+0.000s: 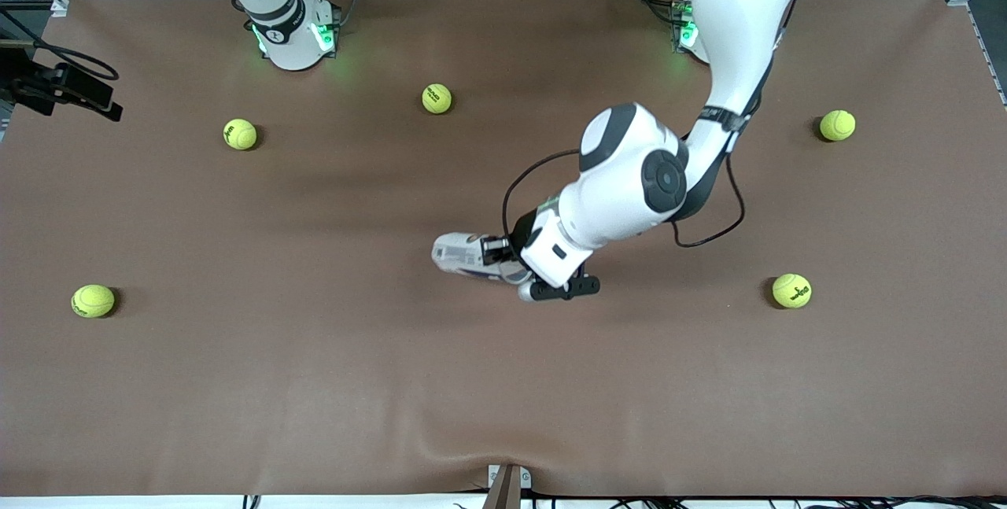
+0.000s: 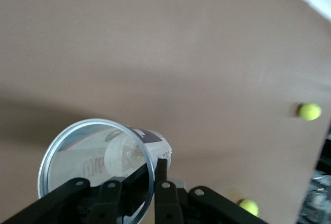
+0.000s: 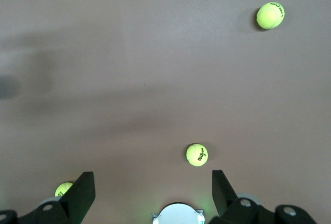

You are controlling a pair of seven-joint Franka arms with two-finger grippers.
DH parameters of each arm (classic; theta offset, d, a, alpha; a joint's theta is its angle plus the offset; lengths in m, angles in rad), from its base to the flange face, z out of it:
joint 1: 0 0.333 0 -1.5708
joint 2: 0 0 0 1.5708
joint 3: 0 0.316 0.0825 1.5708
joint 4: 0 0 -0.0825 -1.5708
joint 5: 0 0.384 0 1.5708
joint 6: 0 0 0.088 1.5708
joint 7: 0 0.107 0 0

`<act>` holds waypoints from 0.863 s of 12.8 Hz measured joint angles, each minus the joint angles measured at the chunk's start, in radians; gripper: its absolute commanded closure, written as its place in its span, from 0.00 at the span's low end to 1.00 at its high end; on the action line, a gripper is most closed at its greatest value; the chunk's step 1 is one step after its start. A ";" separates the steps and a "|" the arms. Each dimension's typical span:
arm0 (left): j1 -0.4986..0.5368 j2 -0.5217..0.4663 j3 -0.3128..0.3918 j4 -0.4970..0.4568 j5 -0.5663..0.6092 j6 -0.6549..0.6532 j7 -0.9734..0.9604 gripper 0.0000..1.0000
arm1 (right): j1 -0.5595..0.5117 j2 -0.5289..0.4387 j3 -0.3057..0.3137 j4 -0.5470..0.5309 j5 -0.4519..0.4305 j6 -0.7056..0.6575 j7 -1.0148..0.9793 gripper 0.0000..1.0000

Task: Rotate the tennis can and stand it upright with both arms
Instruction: 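Rotate the can upright with the left gripper, lifting its gripped end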

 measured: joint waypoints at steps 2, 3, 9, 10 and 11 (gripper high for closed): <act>-0.008 -0.028 -0.001 -0.006 0.128 -0.039 -0.058 1.00 | 0.001 0.000 -0.001 0.000 0.000 0.000 0.000 0.00; -0.016 -0.033 -0.002 -0.007 0.195 -0.051 -0.077 1.00 | 0.003 0.000 0.000 0.001 0.000 0.000 0.000 0.00; -0.158 -0.015 0.017 -0.018 0.536 -0.063 -0.191 1.00 | 0.008 -0.002 0.013 0.003 0.000 0.002 -0.003 0.00; -0.204 -0.005 0.055 -0.018 0.564 -0.062 -0.192 1.00 | 0.008 -0.002 0.015 0.003 0.001 0.003 -0.003 0.00; -0.264 0.005 0.113 -0.018 0.573 -0.062 -0.191 1.00 | 0.008 -0.002 0.015 0.004 0.001 0.005 -0.003 0.00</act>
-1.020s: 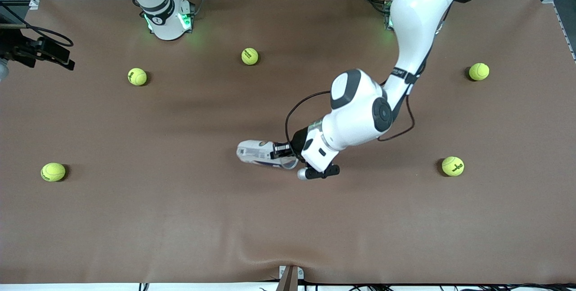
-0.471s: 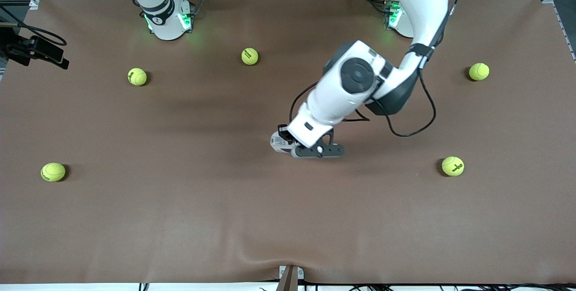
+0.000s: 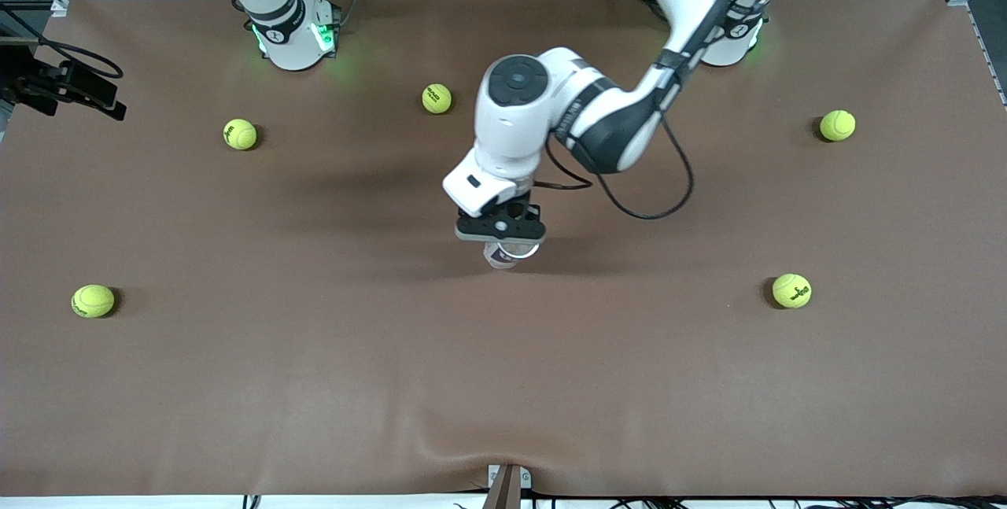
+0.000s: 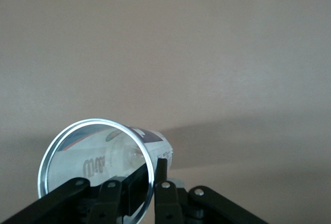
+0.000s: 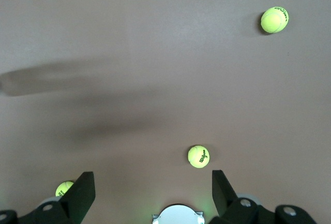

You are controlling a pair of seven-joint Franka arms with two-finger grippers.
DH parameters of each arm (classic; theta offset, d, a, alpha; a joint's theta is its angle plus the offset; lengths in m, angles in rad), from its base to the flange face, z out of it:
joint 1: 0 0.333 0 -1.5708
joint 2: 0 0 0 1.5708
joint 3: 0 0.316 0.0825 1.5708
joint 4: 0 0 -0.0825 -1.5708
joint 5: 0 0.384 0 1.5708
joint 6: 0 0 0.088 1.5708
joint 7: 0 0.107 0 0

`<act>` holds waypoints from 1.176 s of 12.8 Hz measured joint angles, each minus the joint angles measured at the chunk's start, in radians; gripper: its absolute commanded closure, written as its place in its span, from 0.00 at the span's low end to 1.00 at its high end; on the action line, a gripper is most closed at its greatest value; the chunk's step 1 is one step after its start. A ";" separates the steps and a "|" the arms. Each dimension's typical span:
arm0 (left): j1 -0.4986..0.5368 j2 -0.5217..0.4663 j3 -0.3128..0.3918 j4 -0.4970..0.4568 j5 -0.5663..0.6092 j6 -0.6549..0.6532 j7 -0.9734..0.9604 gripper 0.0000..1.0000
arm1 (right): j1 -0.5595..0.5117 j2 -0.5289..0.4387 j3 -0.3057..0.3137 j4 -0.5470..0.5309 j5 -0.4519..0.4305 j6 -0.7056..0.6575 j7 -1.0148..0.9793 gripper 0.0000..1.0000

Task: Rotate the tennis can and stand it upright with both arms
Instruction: 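Lower the upright can onto the table and open the left gripper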

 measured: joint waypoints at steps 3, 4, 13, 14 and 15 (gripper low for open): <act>-0.149 0.022 0.134 0.007 0.003 0.002 0.000 1.00 | 0.000 0.000 0.000 0.003 0.009 0.008 0.000 0.00; -0.162 0.024 0.142 0.010 0.003 0.005 0.000 0.99 | 0.000 0.000 -0.001 0.005 0.026 0.008 0.000 0.00; -0.165 0.072 0.147 0.016 0.005 0.081 0.000 0.00 | -0.001 0.000 -0.005 0.009 0.027 0.013 0.000 0.00; -0.165 0.072 0.146 0.020 0.005 0.081 0.000 0.00 | -0.001 0.000 -0.005 0.009 0.027 0.012 0.000 0.00; -0.165 0.071 0.144 0.024 0.005 0.081 0.000 0.00 | -0.001 0.000 -0.006 0.009 0.025 0.012 0.000 0.00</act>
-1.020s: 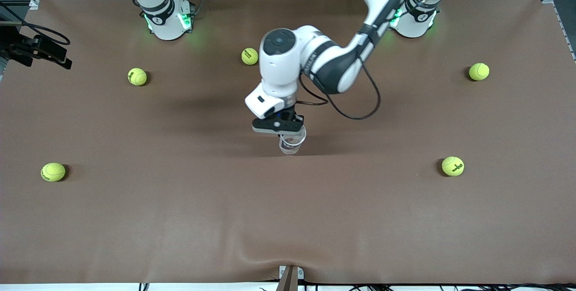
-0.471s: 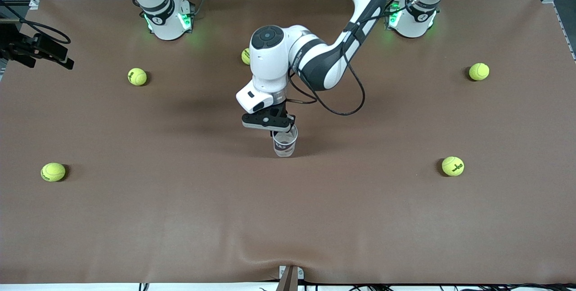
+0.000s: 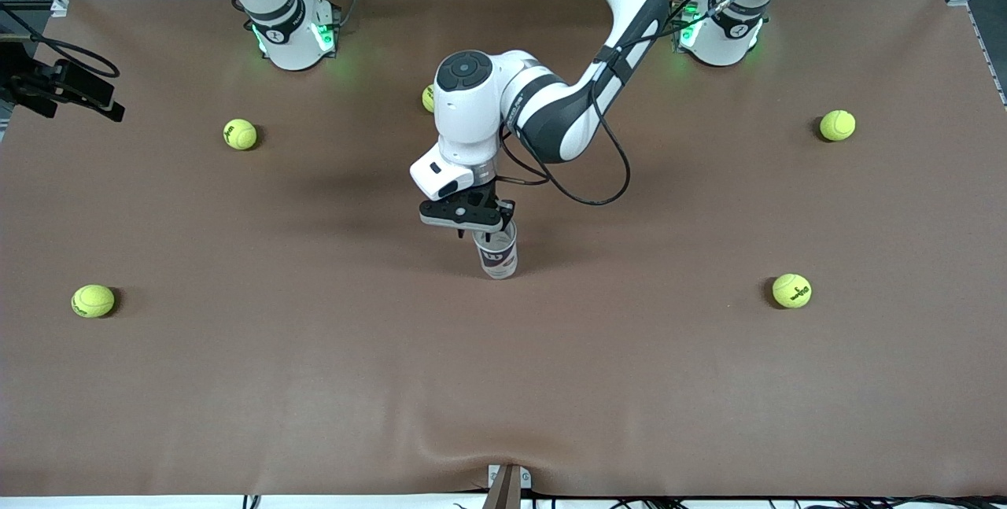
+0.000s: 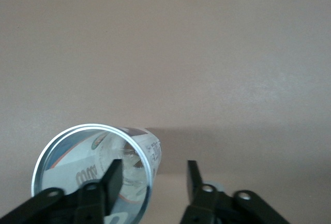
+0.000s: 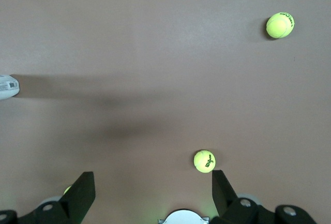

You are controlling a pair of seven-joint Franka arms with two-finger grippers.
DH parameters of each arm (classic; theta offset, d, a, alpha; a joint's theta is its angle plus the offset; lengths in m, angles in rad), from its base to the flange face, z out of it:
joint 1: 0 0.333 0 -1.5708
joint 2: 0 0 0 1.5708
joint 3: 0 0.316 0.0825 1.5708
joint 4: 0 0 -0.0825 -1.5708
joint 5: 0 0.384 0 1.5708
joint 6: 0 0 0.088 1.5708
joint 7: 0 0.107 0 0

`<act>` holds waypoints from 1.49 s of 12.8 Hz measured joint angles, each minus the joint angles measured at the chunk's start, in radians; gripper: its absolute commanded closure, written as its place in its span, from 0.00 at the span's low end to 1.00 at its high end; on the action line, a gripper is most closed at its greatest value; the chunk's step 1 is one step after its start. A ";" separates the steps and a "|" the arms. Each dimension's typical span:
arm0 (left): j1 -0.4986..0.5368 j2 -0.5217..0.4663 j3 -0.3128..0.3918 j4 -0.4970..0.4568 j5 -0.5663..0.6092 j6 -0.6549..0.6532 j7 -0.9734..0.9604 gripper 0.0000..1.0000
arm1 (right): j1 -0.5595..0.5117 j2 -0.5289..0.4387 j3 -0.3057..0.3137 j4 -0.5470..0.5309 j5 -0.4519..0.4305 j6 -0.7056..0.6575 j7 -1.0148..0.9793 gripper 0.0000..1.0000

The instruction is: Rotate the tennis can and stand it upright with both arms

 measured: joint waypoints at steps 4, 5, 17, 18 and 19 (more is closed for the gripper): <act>0.009 -0.059 0.005 0.025 -0.017 -0.021 -0.003 0.00 | 0.000 0.000 -0.002 0.000 -0.002 -0.001 0.000 0.00; 0.022 -0.094 0.008 0.029 -0.017 -0.052 -0.003 0.00 | 0.000 0.000 -0.002 0.000 -0.002 -0.001 0.000 0.00; 0.514 -0.496 0.018 0.012 -0.054 -0.595 0.281 0.00 | 0.000 0.000 -0.002 0.000 -0.003 -0.003 0.000 0.00; 0.557 -0.511 0.017 0.008 -0.058 -0.629 0.322 0.00 | 0.000 0.000 -0.002 -0.001 -0.003 -0.003 0.000 0.00; 0.590 -0.522 0.017 0.002 -0.063 -0.657 0.361 0.00 | 0.000 0.000 -0.002 -0.001 -0.003 -0.006 0.000 0.00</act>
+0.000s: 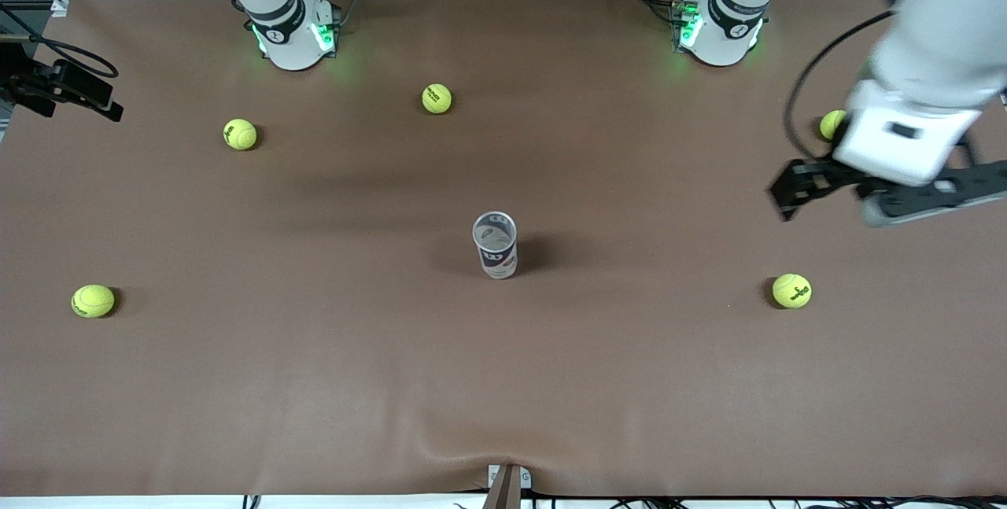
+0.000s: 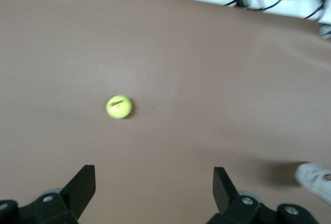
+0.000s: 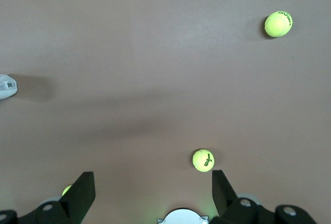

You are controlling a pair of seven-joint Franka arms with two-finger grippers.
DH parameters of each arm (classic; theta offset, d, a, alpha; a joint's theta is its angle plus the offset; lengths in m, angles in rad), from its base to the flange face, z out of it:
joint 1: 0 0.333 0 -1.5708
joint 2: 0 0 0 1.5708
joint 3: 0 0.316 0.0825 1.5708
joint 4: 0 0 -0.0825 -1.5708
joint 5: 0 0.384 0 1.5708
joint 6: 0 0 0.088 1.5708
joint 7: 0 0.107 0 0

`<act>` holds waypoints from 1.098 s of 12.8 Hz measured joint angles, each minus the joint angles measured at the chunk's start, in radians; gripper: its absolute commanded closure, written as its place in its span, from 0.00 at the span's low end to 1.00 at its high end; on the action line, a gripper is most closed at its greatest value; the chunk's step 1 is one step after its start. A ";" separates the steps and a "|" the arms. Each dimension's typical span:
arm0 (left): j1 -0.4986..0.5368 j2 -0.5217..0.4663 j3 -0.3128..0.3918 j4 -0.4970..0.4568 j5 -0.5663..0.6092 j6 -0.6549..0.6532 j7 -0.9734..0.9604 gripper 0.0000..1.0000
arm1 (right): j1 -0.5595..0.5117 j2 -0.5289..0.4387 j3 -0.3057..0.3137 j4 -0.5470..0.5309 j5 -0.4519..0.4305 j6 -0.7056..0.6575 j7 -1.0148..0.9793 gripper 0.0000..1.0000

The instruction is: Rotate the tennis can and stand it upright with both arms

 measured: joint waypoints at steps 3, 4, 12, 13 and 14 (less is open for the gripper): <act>0.090 -0.031 0.001 -0.027 -0.074 -0.023 0.167 0.00 | -0.001 0.000 -0.003 0.000 -0.001 -0.012 0.000 0.00; 0.121 -0.049 -0.001 -0.053 -0.085 -0.027 0.194 0.00 | -0.001 0.000 -0.003 0.000 -0.001 -0.012 0.000 0.00; 0.350 -0.239 -0.138 -0.310 -0.096 -0.028 0.229 0.00 | 0.000 0.000 -0.002 0.000 -0.001 -0.013 0.000 0.00; 0.374 -0.249 -0.162 -0.326 -0.096 -0.028 0.229 0.00 | 0.000 0.000 -0.002 0.000 -0.001 -0.013 0.000 0.00; 0.386 -0.260 -0.179 -0.342 -0.096 -0.028 0.229 0.00 | 0.000 0.000 -0.002 0.000 -0.001 -0.013 0.000 0.00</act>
